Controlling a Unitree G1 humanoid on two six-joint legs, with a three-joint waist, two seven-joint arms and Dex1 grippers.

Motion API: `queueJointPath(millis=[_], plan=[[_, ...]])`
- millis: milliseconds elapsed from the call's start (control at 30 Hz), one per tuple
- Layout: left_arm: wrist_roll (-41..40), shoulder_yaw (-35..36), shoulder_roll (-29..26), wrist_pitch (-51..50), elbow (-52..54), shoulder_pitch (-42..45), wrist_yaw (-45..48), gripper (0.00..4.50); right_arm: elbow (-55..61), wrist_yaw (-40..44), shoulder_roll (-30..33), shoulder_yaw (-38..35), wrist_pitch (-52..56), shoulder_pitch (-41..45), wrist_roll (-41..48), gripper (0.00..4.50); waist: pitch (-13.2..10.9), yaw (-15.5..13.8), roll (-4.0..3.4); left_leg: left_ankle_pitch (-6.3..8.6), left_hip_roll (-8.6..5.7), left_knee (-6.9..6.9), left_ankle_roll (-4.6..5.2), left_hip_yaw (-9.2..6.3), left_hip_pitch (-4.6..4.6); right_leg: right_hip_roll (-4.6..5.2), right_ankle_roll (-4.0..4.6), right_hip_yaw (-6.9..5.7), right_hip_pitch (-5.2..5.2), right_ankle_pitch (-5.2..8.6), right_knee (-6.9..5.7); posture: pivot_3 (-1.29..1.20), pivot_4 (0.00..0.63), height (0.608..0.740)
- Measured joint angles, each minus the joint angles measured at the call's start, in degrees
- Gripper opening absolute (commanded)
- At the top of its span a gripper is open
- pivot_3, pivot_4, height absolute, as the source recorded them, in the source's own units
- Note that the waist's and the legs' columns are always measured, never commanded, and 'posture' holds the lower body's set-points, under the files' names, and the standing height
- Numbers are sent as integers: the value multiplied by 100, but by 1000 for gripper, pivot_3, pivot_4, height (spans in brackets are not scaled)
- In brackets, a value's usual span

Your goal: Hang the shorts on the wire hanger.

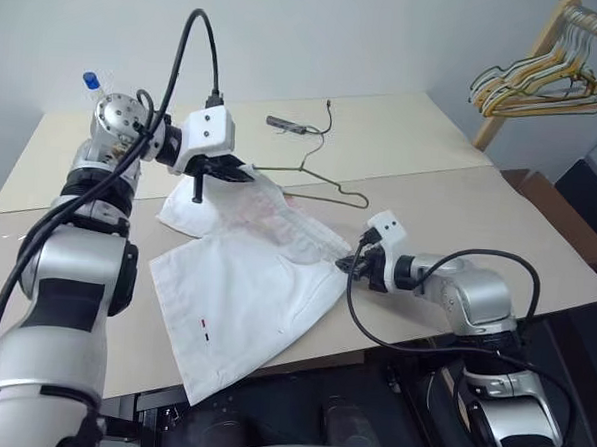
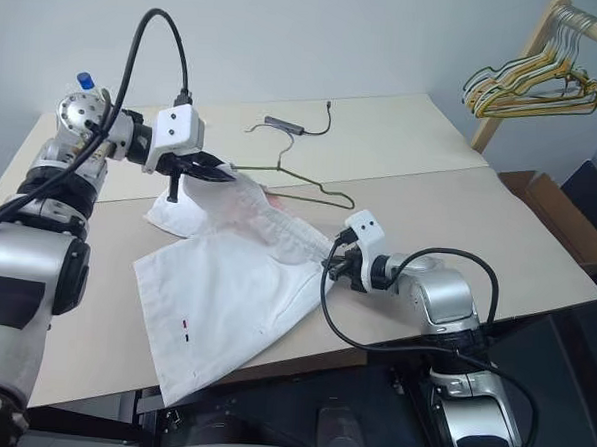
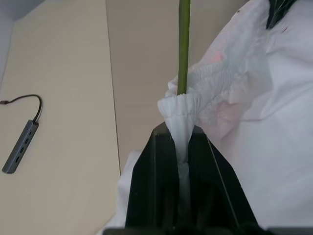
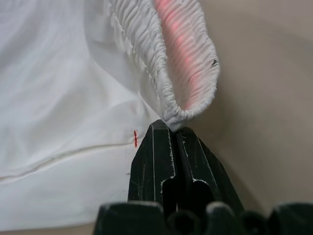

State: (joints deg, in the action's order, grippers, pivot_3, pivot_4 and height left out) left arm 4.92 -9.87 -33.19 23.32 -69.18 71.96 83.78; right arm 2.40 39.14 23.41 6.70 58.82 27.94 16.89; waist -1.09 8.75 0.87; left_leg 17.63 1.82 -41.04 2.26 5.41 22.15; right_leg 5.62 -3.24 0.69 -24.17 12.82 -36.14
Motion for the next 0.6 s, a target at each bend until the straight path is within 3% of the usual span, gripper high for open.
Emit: queueJointPath(millis=[233,600], plan=[[-195,197,-93,-91,74,0,720,0,-314,63,504,-244,-496,274,-4,31,0,-1,0,1,0,0,1,-1,0,0,0,0,1,0,2,-119,0,740],[-41,148,-113,-34,76,-12,608,0,-539,451,1108,-272,-1268,360,-56,31,0,2,0,1,0,0,3,0,-1,0,0,2,0,0,2,-133,0,740]])
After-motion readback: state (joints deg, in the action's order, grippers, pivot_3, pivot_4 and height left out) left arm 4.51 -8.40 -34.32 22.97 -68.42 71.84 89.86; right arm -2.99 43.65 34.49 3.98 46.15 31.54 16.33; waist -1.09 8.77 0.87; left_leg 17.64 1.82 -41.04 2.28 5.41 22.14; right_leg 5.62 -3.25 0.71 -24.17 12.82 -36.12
